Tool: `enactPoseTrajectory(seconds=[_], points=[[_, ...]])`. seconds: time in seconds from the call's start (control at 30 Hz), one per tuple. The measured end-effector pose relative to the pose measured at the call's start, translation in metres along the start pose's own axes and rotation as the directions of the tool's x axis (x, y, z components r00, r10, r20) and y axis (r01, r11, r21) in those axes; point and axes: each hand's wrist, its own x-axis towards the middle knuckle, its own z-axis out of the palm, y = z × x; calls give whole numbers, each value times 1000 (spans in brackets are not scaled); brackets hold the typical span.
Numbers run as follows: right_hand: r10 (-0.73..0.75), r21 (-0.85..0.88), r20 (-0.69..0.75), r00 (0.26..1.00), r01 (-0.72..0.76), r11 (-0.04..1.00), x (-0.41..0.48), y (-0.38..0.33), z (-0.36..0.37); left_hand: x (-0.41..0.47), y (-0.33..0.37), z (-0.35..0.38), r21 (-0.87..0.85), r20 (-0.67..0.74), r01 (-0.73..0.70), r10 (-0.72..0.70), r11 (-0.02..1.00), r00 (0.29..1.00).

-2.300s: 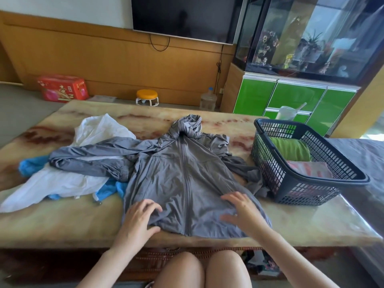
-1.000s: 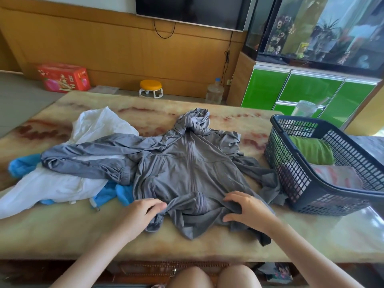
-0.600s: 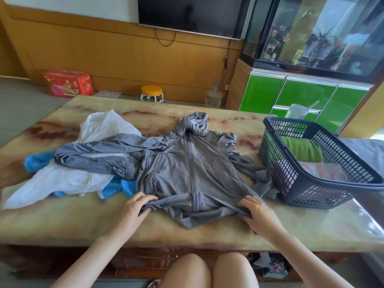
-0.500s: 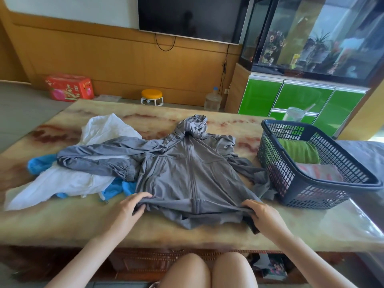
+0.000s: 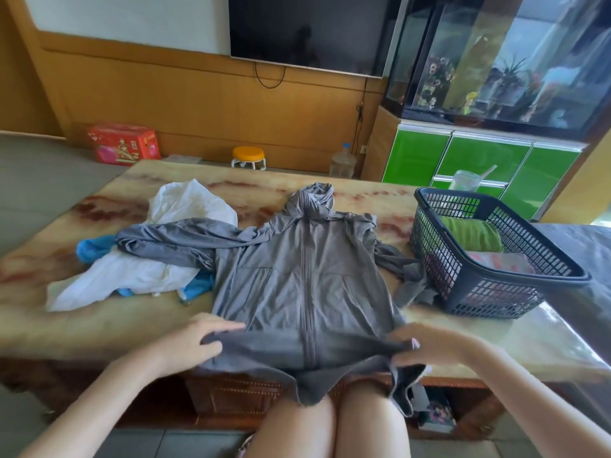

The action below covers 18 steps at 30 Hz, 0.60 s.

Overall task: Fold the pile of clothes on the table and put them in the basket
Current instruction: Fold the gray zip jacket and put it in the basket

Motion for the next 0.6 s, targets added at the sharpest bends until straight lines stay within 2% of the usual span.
enactPoseTrajectory(seconds=[0.03,0.07,0.17,0.23,0.33,0.47,0.6], points=[[-10,77,75,997,4,997,2,0,6,2,-4,7,-20,59,28,-27,999,998],[-40,162,90,995,25,986,3,-3,9,3,-4,10,-33,70,25,-23,999,997],[-39,312,-146,988,83,946,23,-5,14,21,-2,18,-24,-49,-49,47,999,998],[-46,276,-225,973,109,955,41,-9,16,38,8,24,84,-60,-59,64,995,996],[-62,213,-191,980,103,972,72,-24,21,68,23,36,202,-5,-51,53,978,999],[-10,55,-204,979,21,998,111,-28,40,110,17,53,330,-28,49,-42,943,999],[35,52,-262,965,-22,998,134,-12,31,139,-1,48,391,-74,65,-39,918,997]])
